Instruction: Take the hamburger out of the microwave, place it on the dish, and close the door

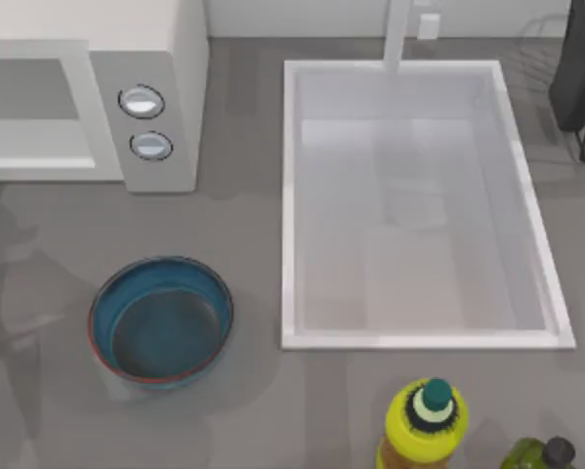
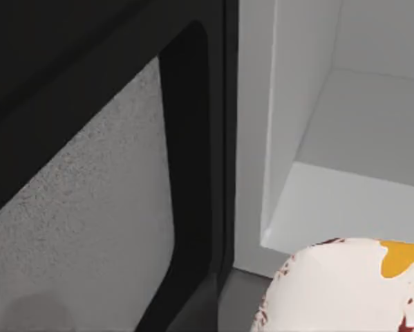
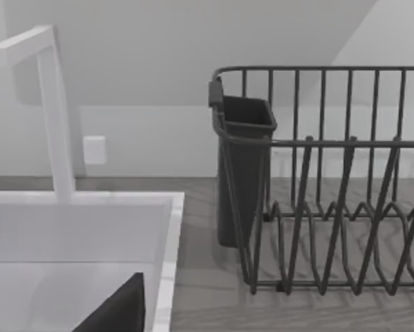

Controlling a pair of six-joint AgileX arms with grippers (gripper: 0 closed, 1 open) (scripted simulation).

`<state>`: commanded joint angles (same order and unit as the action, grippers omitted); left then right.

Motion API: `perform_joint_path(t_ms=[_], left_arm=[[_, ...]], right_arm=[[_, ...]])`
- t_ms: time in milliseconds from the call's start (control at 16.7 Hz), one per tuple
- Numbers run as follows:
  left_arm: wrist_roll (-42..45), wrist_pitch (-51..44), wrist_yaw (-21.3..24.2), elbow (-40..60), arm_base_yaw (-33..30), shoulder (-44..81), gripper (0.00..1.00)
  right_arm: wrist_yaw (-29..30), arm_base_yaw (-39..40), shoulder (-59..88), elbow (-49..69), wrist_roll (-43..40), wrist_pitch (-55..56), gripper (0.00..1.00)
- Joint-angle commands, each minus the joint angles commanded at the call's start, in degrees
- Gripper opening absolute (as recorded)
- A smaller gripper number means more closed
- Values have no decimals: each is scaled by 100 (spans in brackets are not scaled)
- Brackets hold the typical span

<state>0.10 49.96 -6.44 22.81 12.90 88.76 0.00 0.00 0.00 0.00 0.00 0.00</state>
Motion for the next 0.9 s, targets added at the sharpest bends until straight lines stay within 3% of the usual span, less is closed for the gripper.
perform_joint_path(t_ms=[300,900], left_arm=[[-791,-377,-929,-27,-1245,213,0],[-3347,-1953,-3882,-280,-5905,259,0]], right_arm=[[0,0,0,0,0,0,100],[0,0,0,0,0,0,100]])
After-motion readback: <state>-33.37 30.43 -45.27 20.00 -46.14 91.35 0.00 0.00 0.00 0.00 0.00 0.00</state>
